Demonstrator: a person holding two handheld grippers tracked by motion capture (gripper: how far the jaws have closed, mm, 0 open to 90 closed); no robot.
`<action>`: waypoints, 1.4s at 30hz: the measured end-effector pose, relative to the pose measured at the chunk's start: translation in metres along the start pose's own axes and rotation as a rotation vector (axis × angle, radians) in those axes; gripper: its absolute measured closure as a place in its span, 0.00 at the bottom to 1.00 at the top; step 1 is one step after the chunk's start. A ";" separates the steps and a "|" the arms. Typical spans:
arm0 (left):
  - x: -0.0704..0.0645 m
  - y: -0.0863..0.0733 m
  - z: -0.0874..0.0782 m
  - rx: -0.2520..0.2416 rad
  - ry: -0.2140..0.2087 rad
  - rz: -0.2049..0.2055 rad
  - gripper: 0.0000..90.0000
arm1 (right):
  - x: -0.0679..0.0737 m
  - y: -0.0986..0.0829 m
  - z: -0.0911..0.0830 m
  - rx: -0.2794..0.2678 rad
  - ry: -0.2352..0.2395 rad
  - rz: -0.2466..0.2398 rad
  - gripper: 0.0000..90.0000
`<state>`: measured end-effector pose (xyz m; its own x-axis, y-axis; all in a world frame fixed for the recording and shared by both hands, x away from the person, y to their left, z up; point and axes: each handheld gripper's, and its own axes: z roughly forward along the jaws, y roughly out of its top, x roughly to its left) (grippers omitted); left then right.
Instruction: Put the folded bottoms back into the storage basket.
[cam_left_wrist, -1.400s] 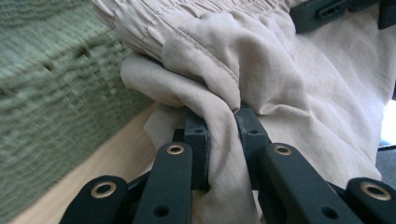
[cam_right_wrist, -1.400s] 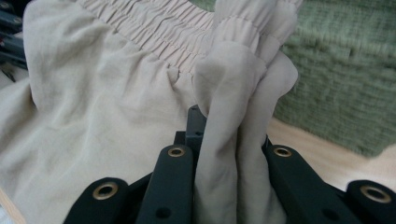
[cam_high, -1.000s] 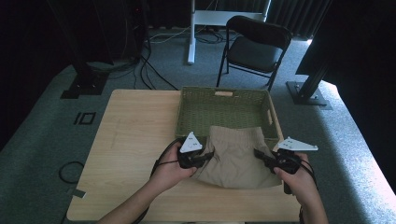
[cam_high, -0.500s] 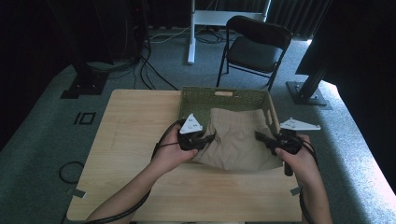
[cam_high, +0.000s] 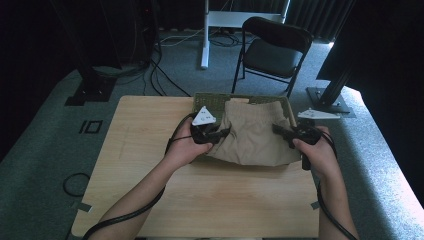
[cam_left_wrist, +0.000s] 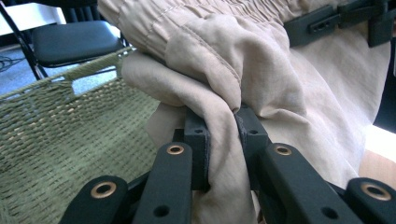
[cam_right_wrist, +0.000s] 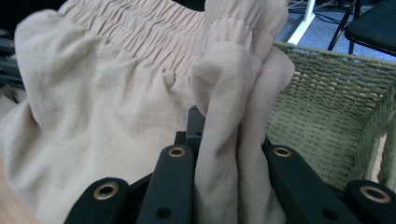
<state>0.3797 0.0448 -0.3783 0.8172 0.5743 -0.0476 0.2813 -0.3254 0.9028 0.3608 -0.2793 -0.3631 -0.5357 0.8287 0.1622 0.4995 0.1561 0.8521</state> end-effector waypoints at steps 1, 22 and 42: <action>0.005 0.002 0.003 -0.004 0.002 -0.006 0.89 | -0.004 0.006 0.005 0.000 -0.002 0.003 0.88; 0.049 0.015 0.043 -0.035 0.048 -0.013 0.89 | -0.043 0.034 0.049 0.020 -0.028 0.093 0.88; 0.082 0.000 0.086 -0.025 0.087 -0.071 0.89 | -0.078 0.030 0.105 0.059 -0.083 0.143 0.88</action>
<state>0.4898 0.0267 -0.4192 0.7487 0.6586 -0.0754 0.3234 -0.2636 0.9088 0.4886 -0.2825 -0.4028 -0.3997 0.8858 0.2359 0.6068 0.0628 0.7924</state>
